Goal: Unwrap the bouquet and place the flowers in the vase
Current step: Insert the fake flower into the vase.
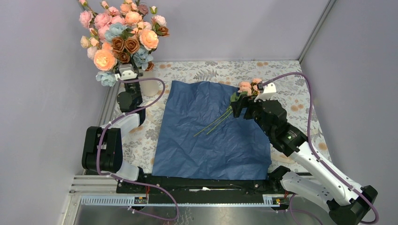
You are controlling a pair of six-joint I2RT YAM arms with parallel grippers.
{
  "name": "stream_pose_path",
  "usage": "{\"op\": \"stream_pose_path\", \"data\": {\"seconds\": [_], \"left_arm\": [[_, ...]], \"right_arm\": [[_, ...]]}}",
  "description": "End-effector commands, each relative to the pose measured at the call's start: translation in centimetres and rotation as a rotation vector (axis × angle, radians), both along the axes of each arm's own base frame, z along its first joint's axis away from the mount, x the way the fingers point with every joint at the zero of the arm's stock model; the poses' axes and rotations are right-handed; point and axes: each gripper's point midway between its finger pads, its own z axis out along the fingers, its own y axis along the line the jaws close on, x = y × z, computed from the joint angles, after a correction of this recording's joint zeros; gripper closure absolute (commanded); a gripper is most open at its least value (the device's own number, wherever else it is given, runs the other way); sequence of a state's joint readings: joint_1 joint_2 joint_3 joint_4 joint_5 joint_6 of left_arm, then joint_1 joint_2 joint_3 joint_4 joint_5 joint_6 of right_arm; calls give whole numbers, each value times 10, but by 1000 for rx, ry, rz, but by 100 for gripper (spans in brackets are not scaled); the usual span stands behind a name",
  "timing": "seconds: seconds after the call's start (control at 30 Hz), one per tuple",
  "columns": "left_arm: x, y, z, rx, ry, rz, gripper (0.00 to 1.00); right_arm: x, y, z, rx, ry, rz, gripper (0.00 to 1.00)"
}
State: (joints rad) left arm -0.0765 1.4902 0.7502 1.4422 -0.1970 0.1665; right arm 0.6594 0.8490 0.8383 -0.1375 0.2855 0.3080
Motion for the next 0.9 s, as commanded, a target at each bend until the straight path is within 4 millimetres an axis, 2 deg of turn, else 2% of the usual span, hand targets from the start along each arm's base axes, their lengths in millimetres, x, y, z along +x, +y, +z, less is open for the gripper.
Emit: {"op": "stream_pose_path", "data": {"seconds": [0.0, 0.1, 0.33, 0.53, 0.77, 0.87], "left_arm": [[-2, 10, -4, -27, -2, 38, 100], [-3, 10, -2, -28, -8, 36, 95], [-9, 11, 2, -37, -17, 44, 74], [-16, 4, 0, -23, -7, 64, 55], [-28, 4, -10, -86, 16, 101, 47], [-34, 4, -15, -115, 26, 117, 40]], "right_arm": [[1, 0, 19, 51, -50, 0, 13], [1, 1, 19, 54, -48, 2, 13], [1, 1, 20, 56, -51, 8, 13], [-1, 2, 21, 56, -53, 17, 13], [-5, 2, 26, 69, -67, 31, 12], [-8, 0, 29, 74, -75, 37, 12]]}}
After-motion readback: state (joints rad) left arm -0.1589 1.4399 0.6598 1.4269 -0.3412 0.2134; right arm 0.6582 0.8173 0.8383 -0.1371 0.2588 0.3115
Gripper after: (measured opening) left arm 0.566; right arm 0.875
